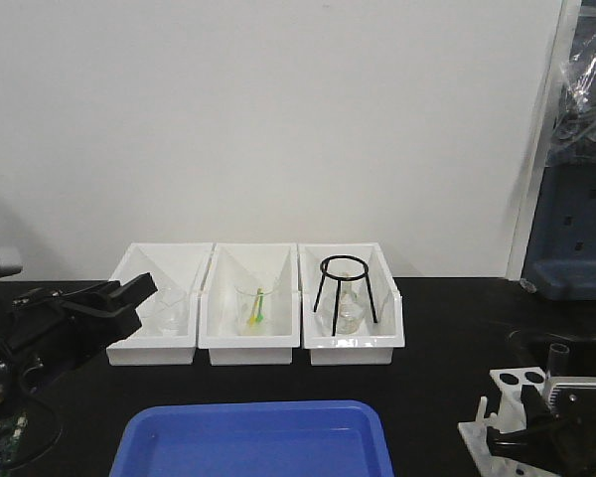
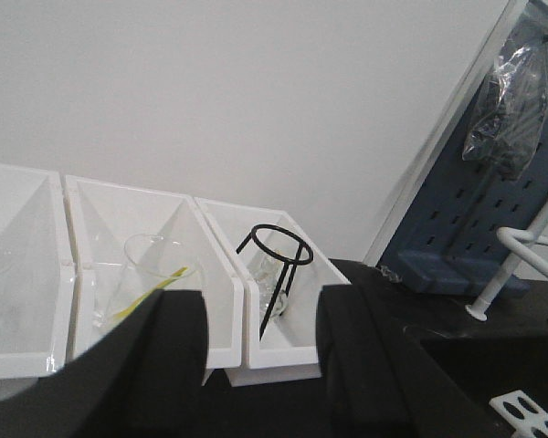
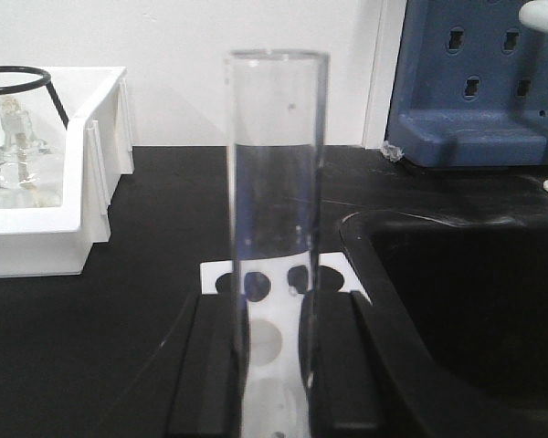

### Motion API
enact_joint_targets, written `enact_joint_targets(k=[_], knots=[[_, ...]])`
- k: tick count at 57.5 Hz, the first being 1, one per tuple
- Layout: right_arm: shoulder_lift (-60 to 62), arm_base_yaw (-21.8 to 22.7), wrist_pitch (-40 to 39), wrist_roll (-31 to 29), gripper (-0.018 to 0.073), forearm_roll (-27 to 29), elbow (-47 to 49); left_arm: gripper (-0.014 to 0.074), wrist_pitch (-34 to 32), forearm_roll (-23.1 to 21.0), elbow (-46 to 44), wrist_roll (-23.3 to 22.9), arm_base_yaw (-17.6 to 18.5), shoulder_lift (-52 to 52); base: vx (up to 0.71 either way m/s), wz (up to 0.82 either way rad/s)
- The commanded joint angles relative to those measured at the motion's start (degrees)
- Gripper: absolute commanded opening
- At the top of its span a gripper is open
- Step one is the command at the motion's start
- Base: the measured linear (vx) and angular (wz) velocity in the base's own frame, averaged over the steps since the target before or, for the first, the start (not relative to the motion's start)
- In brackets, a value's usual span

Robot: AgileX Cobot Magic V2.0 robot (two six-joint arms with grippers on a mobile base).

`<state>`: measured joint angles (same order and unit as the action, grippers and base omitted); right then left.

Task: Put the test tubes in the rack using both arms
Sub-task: 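Lower the tube into a rack hole and open the right gripper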

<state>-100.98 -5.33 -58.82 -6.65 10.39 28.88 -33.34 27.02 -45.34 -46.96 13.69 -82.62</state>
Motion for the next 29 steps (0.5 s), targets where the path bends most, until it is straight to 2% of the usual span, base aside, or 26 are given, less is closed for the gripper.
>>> enact_joint_targets(k=[1,9,15,21,29], knots=[[2.0,0.1,-6.2,-0.3,-0.0004,-1.3,1.2,0.0421,-4.4,-1.3,-1.8,0.1,-0.1,1.9,0.0,0.0],[2.0,0.1,-6.1,-0.4,0.0017,-1.3,1.2,0.0421,-4.4,-1.3,-1.8,0.1,-0.1,1.9,0.0,0.0],[2.0,0.1,-5.0,-0.4,0.007,-1.5,1.2,0.0421,-4.4,-1.3,-1.8,0.1,-0.1,1.9,0.0,0.0],[2.0,0.1,-2.0,-0.3,0.0165,-1.5,1.2,0.0421,-4.4,-1.3,-1.8,0.1,-0.1,1.9,0.0,0.0],[2.0,0.1,-1.5,-0.3,0.0349,-1.7,1.2,0.0421,-4.4,-1.3,-1.8,0.1,-0.1,1.9,0.0,0.0]])
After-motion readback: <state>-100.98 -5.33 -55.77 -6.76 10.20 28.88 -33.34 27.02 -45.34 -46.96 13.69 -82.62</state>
